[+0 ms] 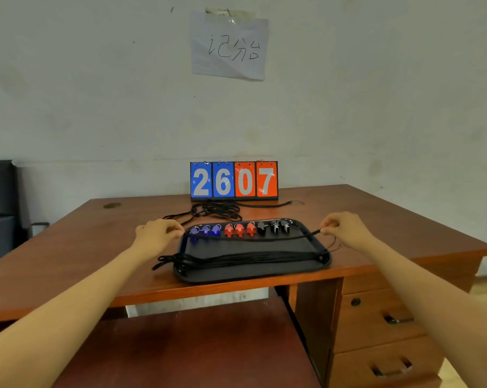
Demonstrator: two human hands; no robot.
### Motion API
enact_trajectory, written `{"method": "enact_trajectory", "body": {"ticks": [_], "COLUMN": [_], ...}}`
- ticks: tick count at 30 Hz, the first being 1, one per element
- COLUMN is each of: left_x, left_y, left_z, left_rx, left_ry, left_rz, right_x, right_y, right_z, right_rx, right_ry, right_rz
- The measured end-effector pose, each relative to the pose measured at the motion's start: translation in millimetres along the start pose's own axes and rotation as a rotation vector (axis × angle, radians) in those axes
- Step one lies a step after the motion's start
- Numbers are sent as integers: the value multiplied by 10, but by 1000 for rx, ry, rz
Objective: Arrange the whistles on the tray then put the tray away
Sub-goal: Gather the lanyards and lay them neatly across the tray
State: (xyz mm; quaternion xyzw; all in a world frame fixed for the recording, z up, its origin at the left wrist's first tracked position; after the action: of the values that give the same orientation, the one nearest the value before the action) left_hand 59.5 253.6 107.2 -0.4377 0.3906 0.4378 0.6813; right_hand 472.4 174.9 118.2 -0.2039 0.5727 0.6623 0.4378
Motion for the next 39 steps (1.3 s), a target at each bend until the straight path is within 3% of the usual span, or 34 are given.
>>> {"method": "enact_trajectory", "body": {"ticks": [14,18,21,26,39], "left_x": [103,84,135,192,167], "left_y": [-64,-170,-282,-403,-720], "left_z": [-276,-279,-312,-383,27], "left_rx": [-124,10,162,219,206], "left_ry": [93,76,152,227,47], "left_rz": [144,188,214,273,191], "right_x": [206,245,333,450,422], "right_y": [-19,49,157,196,294], "right_z": [-136,-120,-143,-206,180], "right_rx": [1,-54,-139,-161,-210], "right_ry": [99,82,137,263,192], "right_rz": [-309,-354,-380,-501,-319]}}
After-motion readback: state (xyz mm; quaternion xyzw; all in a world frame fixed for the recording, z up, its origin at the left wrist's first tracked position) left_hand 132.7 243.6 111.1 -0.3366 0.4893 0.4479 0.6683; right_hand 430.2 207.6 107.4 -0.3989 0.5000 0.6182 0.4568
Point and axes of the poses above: each hand's wrist, its own z-axis towards the middle knuckle, its own x-axis out of the palm, y = z × x, the point moved 3 cm from there along z, towards the middle knuckle, and after that the axes turned 6 degrees about z, right-handed, at the moved point
